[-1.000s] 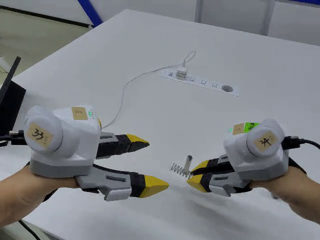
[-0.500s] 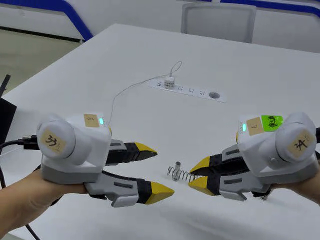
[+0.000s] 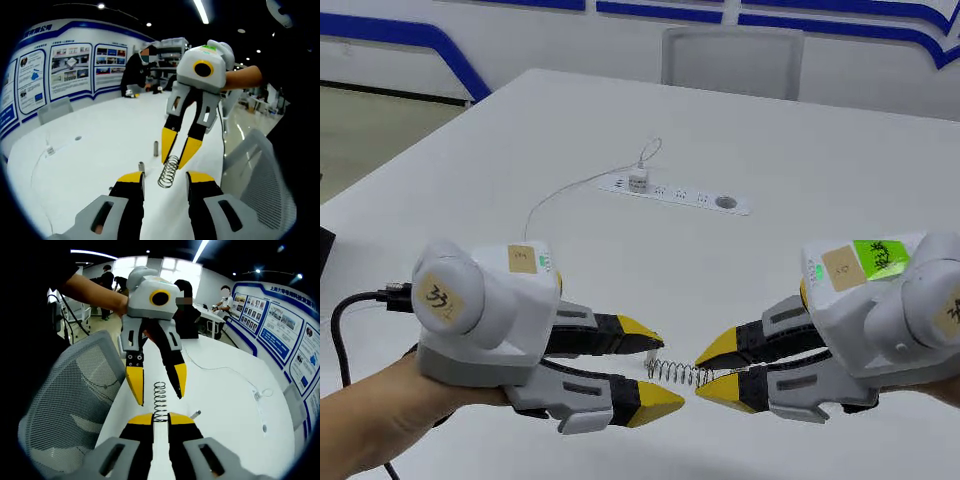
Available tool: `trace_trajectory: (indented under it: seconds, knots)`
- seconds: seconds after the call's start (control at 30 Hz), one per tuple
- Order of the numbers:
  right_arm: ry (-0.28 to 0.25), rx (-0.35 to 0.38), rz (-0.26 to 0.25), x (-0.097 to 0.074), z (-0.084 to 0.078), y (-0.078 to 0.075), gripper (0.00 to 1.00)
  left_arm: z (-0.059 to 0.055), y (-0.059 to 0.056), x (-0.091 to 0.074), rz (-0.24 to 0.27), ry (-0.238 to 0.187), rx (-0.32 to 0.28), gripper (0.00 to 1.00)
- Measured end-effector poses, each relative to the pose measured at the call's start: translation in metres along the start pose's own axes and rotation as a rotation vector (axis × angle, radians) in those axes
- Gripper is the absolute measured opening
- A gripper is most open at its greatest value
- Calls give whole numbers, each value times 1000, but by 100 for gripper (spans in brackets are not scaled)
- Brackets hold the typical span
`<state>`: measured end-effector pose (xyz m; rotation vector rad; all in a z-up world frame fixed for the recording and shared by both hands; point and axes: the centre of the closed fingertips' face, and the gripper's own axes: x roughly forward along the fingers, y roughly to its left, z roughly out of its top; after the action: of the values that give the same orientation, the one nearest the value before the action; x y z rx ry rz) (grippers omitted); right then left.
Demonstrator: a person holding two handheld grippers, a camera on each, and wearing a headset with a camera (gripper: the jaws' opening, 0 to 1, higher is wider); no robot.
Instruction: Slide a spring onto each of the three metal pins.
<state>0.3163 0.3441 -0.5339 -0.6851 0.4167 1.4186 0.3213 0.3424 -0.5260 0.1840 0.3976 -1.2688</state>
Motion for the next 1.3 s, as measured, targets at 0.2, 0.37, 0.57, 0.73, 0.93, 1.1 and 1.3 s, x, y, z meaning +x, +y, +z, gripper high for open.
trace_trajectory:
  seconds: [0.2,0.37,0.57,0.73,0.93,1.1,1.3]
  knots:
    - [0,-31,15,-6,2,4,10,1,-11,4,-25,16,38,21]
    - [1,-49,31,-9,4,9,10,3,-13,4,-26,18,47,14]
    - [1,-65,40,-12,6,13,10,6,-21,2,-42,7,77,11]
    - [-6,-66,41,-14,8,14,11,8,-23,1,-41,-1,104,10]
    - [-12,-34,46,-14,7,14,12,9,-25,0,-53,-2,117,10]
    - [-23,-26,62,-13,7,16,11,10,-25,-3,-58,-1,127,10]
    - [-69,2,59,-18,17,13,11,9,-22,-5,-54,4,143,10]
